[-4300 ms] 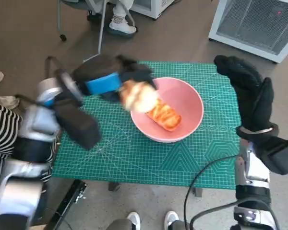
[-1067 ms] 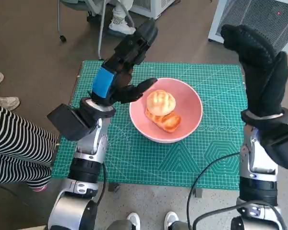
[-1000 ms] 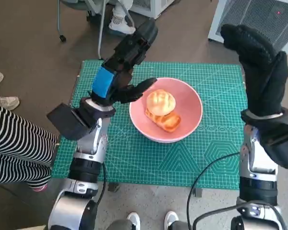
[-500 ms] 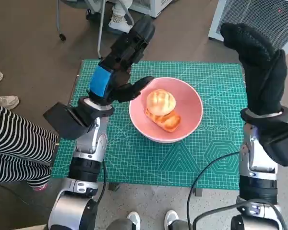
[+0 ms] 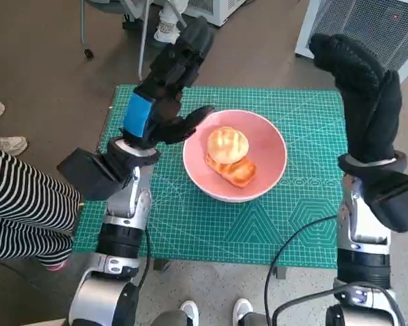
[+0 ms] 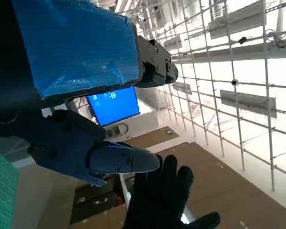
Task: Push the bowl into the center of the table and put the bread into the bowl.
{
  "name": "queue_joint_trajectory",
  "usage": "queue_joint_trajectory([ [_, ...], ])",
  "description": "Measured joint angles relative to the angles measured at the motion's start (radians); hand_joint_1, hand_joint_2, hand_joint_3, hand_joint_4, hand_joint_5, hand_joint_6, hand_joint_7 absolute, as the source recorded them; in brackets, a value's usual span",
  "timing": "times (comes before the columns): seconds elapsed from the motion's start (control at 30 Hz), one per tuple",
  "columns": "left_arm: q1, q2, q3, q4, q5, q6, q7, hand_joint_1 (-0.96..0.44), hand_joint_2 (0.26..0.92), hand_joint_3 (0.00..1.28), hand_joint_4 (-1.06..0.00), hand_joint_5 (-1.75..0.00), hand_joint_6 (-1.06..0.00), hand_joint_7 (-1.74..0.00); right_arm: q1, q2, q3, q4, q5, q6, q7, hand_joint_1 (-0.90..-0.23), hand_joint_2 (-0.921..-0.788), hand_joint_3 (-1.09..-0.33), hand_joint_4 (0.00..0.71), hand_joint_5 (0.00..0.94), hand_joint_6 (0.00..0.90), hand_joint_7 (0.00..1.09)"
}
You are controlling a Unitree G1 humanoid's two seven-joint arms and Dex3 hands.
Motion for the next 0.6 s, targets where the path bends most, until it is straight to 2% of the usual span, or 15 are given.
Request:
queue_joint_trajectory([
  [0.6, 0.002, -0.018, 0.036, 0.023, -0.02, -0.045, -0.006, -0.58, 0.921, 0.26, -0.17, -0.01, -0.25, -0.02, 0.0, 0.017, 0.005, 0.018, 0.001, -0.014, 0.0, -0.698, -0.921, -0.764, 0.165, 0.0, -0.001, 0.56],
])
